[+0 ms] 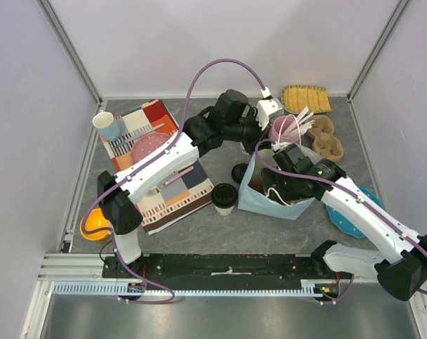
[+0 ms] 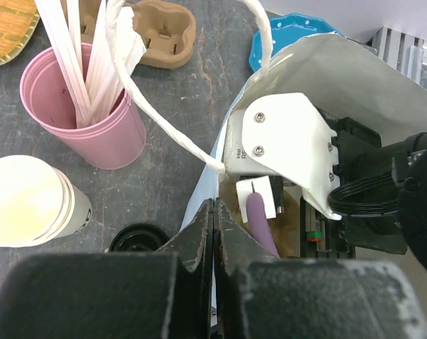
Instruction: Pack the takeout coffee
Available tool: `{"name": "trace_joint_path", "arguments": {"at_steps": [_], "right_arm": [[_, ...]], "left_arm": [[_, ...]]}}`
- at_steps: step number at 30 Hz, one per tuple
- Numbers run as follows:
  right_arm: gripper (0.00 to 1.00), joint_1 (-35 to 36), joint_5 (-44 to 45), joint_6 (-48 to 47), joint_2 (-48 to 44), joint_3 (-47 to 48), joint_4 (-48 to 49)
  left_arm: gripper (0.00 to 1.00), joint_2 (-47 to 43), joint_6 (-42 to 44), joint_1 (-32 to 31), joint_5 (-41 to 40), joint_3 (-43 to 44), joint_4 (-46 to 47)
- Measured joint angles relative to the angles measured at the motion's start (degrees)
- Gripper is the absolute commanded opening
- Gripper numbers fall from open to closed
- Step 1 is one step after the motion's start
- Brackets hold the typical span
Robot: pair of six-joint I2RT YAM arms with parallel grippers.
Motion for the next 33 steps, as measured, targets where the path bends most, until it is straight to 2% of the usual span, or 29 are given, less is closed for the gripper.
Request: {"name": "trace_joint_path", "arguments": {"at_steps": [14, 20, 33], "right_arm": [[0.98, 0.0, 10.2, -3.3, 0.9, 12.1, -11.0], [0.98, 0.0, 14.2, -3.5, 0.6, 22.6, -8.7], [0.98, -0.2, 15.0, -4.1, 2.0, 24.7, -7.9]], "left_arm": [[0.02, -0.6, -0.8, -0.1, 1.6, -0.4, 4.1], [0.02, -0.6, -0.8, -0.6, 1.6, -2.6, 2.1], [0.02, -0.5, -0.9, -0.9, 1.6, -3.4, 1.5]]}}
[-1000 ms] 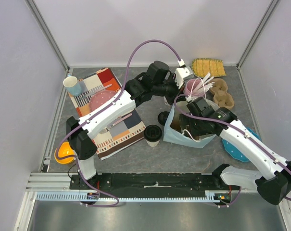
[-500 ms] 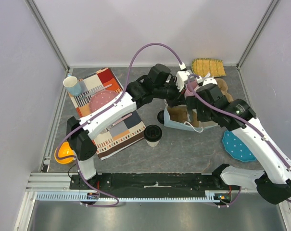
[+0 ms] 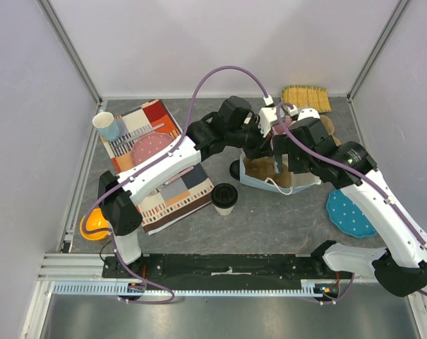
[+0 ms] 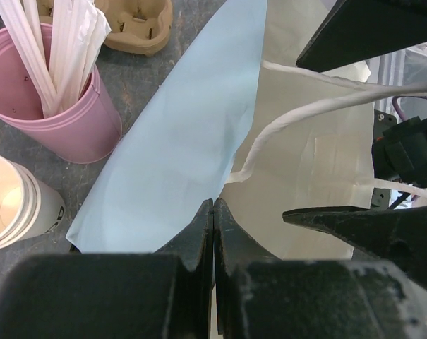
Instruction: Pack the takeout coffee
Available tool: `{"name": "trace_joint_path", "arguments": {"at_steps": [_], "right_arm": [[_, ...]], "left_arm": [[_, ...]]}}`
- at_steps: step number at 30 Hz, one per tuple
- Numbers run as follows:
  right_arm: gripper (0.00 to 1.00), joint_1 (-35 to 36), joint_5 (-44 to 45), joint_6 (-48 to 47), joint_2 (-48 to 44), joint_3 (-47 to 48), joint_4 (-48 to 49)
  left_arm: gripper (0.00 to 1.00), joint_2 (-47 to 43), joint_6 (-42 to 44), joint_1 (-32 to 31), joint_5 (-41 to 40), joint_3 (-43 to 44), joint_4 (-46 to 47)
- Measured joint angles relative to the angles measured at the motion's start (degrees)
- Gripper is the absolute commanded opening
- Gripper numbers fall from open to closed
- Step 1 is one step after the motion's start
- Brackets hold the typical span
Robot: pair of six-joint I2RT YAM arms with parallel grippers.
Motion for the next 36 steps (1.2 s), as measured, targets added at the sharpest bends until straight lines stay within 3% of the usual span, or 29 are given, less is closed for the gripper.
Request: {"name": "trace_joint_path", "arguments": {"at_steps": [13, 14, 18, 21, 29, 30, 34, 36], "right_arm": [[0.98, -1.1, 0.9, -1.1, 0.3, 5.8, -0.3], [0.98, -1.4, 0.9, -1.2, 0.4, 6.1, -0.7], [0.98, -2.0, 1.0, -1.6, 1.3, 7.1, -1.3], [0.98, -2.4, 1.0, -1.8, 2.1, 7.4, -1.8], [0.98, -2.6, 0.8, -1.9, 2.6, 8.5, -3.6], [0.98, -2.6, 0.8, -2.0, 2.6, 8.7, -3.6], [0.98, -2.6, 0.6, -2.0, 2.8, 9.1, -3.7], [0.98, -2.6, 0.5, -2.0, 2.9, 9.1, -3.7]], "left_arm": [[0.03, 1.2, -4.4, 1.6, -1.8, 0.5, 0.5], [0.06, 1.7, -5.0, 1.9, -2.2, 1.0, 0.5], [0.35, 3.3, -7.0, 2.7, -3.5, 1.8, 0.9], [0.46, 3.8, -7.9, 2.9, -4.7, 2.0, 0.9], [0.68, 3.9, -7.7, 2.9, -7.8, 3.6, 0.4], [0.74, 3.9, -7.6, 3.0, -8.0, 4.0, 0.3], [0.79, 3.9, -6.2, 3.0, -9.0, 5.6, -0.5], [0.87, 3.9, -5.6, 3.0, -9.2, 6.0, -0.6]]}}
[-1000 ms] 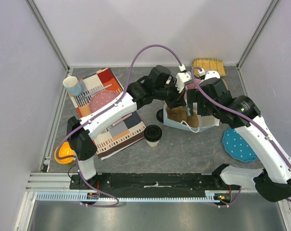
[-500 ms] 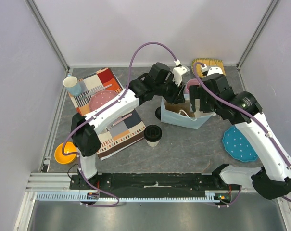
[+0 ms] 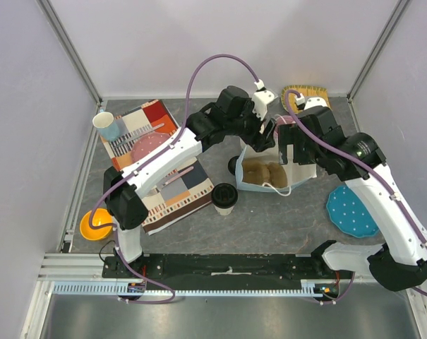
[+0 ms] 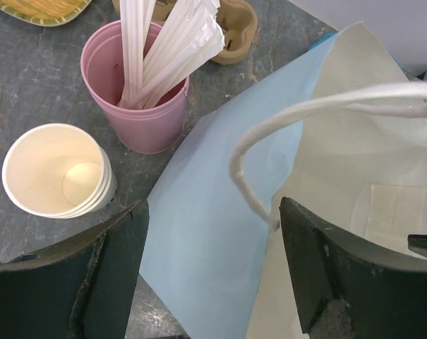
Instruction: Pack the takeout coffee
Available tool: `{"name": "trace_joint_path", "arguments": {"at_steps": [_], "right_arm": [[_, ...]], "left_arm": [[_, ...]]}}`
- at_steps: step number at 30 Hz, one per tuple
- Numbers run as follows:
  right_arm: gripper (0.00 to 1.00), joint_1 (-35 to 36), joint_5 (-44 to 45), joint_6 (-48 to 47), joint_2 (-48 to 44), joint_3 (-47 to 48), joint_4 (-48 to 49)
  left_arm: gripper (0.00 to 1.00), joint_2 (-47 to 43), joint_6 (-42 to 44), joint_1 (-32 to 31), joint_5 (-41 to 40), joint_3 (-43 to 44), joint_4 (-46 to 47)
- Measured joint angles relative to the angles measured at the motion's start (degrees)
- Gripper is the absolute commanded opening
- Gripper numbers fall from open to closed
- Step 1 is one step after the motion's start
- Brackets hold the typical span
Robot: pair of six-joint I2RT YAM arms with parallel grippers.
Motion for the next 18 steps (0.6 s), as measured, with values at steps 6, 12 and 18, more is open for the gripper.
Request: {"name": "trace_joint_path", "arguments": {"at_steps": [6, 12, 18], "right_arm": [[0.98, -0.2, -0.7, -0.2, 0.4, 0.0, 0.0], [0.98, -0.2, -1.2, -0.4, 0.5, 0.0, 0.0], [0.98, -0.2, -2.4, -0.9, 0.4, 0.1, 0.3]], "left_arm": [[0.95, 0.0, 1.1, 0.0, -0.2, 0.3, -0.8], [1.00, 0.0, 2.7, 0.0, -0.2, 2.1, -2.0], [1.00, -0.1, 4.6, 0.0, -1.2, 4.5, -3.0]]}}
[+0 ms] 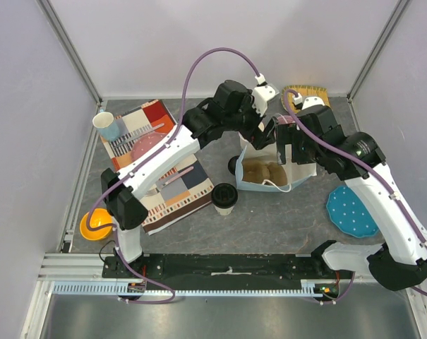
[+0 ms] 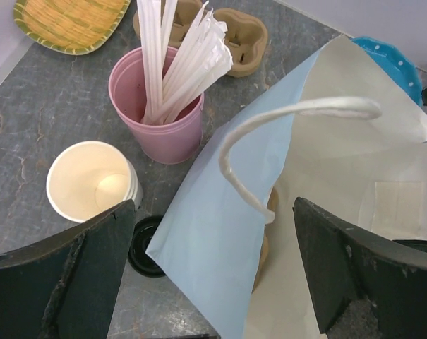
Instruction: Pack the takeout coffee
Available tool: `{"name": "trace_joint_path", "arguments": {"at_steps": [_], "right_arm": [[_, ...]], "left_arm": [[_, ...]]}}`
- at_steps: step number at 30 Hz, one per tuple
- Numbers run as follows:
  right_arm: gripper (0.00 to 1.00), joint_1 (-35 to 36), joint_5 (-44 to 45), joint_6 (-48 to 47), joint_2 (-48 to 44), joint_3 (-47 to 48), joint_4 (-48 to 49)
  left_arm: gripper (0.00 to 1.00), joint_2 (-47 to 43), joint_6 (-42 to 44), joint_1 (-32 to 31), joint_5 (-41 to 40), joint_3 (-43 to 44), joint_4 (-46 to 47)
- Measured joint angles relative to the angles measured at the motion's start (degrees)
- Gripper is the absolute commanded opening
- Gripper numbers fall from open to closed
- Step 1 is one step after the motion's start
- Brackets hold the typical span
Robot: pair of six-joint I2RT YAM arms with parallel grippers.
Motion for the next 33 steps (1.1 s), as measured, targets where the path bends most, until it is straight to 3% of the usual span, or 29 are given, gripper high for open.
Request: {"name": "trace_joint_path", "arguments": {"at_steps": [15, 33], "right_arm": [[0.98, 0.0, -6.1, -2.2, -5.1, 0.0, 8.9], [0.98, 0.0, -12.4, -4.1, -5.5, -0.2, 12.8]], "left_arm": [[1.00, -2.4, 3.8, 0.0, -1.2, 0.5, -2.8], [1.00, -4.2, 5.3, 0.3, -1.9, 6.1, -7.0]]}}
